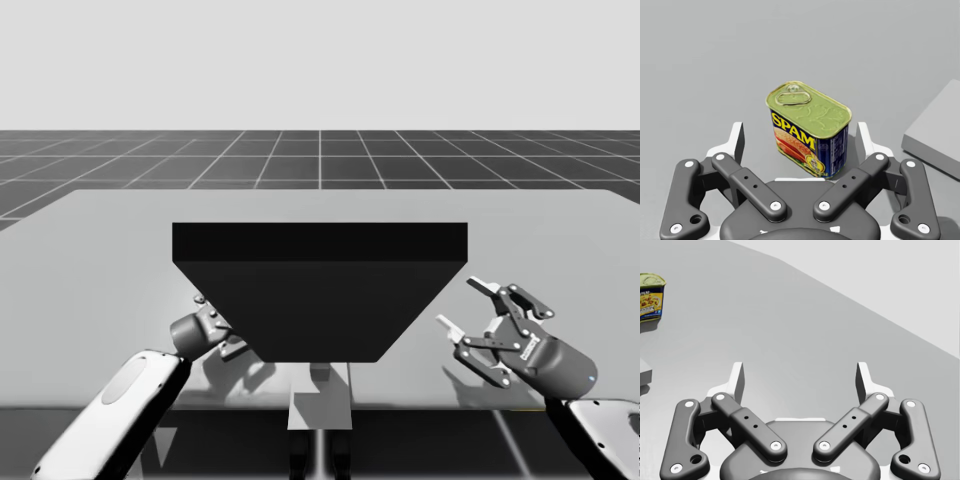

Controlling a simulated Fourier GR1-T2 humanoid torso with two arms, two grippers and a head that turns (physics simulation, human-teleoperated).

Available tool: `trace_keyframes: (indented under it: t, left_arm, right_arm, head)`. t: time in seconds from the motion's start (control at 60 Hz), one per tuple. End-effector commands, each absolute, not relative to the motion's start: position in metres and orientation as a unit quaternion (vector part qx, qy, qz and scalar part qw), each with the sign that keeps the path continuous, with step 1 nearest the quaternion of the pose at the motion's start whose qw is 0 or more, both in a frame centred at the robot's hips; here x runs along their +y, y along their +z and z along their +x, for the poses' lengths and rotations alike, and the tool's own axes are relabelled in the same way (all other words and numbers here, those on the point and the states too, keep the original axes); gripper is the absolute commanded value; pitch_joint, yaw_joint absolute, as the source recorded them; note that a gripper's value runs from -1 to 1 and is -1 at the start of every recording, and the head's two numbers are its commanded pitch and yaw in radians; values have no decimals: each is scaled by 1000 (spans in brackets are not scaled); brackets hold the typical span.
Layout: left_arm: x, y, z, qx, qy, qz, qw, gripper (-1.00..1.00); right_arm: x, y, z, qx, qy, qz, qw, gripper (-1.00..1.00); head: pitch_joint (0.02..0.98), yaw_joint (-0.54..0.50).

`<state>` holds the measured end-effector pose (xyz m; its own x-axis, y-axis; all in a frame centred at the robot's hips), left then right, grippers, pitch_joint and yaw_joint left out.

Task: Reach around the screen and pick up the object behind it.

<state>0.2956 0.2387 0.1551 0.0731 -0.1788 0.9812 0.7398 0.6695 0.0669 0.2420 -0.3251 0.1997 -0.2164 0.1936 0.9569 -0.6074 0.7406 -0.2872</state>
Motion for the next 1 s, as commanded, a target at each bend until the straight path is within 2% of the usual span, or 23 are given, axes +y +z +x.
trace_keyframes:
  t: [0.017, 0.267, 0.383, 0.417, 0.433, 0.45, 0.483, 0.5, 0.517, 0.733, 0.85, 1.0]
  left_arm:
    - [228, 145, 312, -582, -338, -242, 699, -1000]
    - [217, 134, 335, -562, -341, -250, 711, -1000]
    - [213, 125, 339, -551, -342, -259, 716, -1000]
    - [212, 123, 339, -551, -342, -257, 716, -769]
    - [212, 123, 339, -551, -342, -257, 716, -468]
    - [212, 122, 339, -551, -342, -257, 716, -364]
    - [212, 121, 339, -550, -341, -258, 717, 683]
    - [212, 120, 339, -550, -340, -259, 718, 850]
    - [213, 120, 340, -549, -340, -259, 718, 891]
    - [218, 121, 339, -553, -331, -263, 718, 1000]
    - [226, 128, 334, -561, -323, -246, 721, 1000]
    - [250, 136, 323, -577, -306, -218, 725, 990]
  right_arm:
    - [-323, 197, 244, -706, 334, 143, 608, -1000]
    - [-320, 196, 245, -705, 340, 139, 606, -1000]
    - [-320, 196, 247, -705, 343, 136, 606, -1000]
    - [-320, 196, 247, -705, 343, 135, 606, -1000]
    - [-320, 195, 247, -705, 344, 135, 606, -1000]
    - [-320, 195, 247, -705, 344, 134, 606, -1000]
    - [-320, 195, 247, -704, 344, 134, 606, -1000]
    - [-320, 195, 247, -704, 345, 133, 607, -1000]
    - [-320, 194, 247, -704, 346, 132, 606, -1000]
    - [-320, 193, 247, -702, 350, 127, 607, -1000]
    - [-321, 193, 246, -702, 351, 126, 607, -1000]
    - [-322, 194, 246, -703, 350, 123, 607, -1000]
  head:
    - [145, 50]
    - [159, 51]
    - [163, 50]
    - [164, 51]
    - [164, 51]
    - [165, 51]
    - [165, 51]
    - [165, 50]
    - [165, 50]
    - [164, 51]
    - [161, 51]
    - [159, 50]
